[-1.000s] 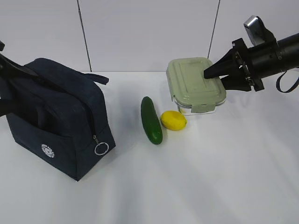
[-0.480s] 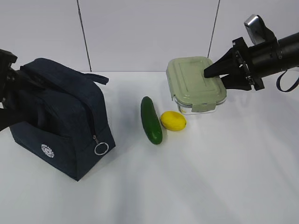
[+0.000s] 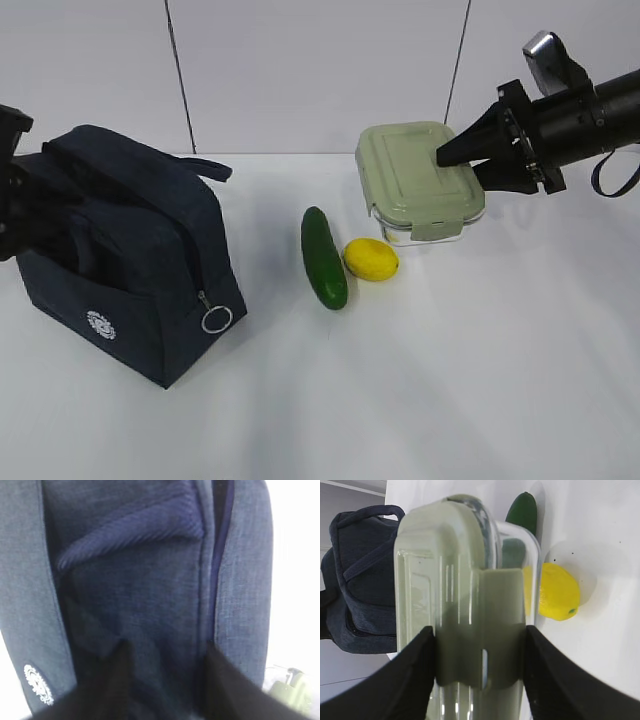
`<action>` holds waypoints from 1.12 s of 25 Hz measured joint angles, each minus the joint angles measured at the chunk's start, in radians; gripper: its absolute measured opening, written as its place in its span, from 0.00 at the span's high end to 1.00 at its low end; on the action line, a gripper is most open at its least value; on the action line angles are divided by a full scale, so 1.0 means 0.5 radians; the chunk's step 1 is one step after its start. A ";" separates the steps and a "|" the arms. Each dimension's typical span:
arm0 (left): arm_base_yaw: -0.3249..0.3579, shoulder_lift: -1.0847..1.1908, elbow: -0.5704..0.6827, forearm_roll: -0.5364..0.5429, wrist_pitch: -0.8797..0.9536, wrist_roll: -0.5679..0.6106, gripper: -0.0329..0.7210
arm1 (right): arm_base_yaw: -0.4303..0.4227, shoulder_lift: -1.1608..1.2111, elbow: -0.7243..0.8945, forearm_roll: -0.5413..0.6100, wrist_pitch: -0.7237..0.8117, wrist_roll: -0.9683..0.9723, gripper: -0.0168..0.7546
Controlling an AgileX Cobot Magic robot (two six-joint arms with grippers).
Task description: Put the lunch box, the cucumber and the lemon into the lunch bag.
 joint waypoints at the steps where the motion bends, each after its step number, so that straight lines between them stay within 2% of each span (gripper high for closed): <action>1: 0.000 0.013 -0.003 0.000 0.000 0.000 0.69 | 0.000 0.000 0.000 0.000 0.000 0.000 0.45; 4: 0.000 0.041 -0.008 -0.004 0.000 0.000 0.82 | 0.000 0.000 0.000 0.000 0.000 0.000 0.45; 10: 0.000 0.071 -0.012 -0.005 0.080 0.012 0.88 | 0.000 0.000 0.000 0.000 0.000 0.000 0.45; 14: 0.000 0.071 -0.012 -0.009 0.177 0.141 0.96 | 0.000 -0.008 0.000 0.000 0.000 0.009 0.45; 22: 0.000 0.075 -0.012 -0.221 0.330 0.480 0.96 | 0.000 -0.164 0.005 0.000 0.003 0.020 0.45; 28: 0.000 0.075 -0.012 -0.272 0.384 0.552 0.97 | 0.000 -0.222 0.006 0.004 0.008 0.075 0.45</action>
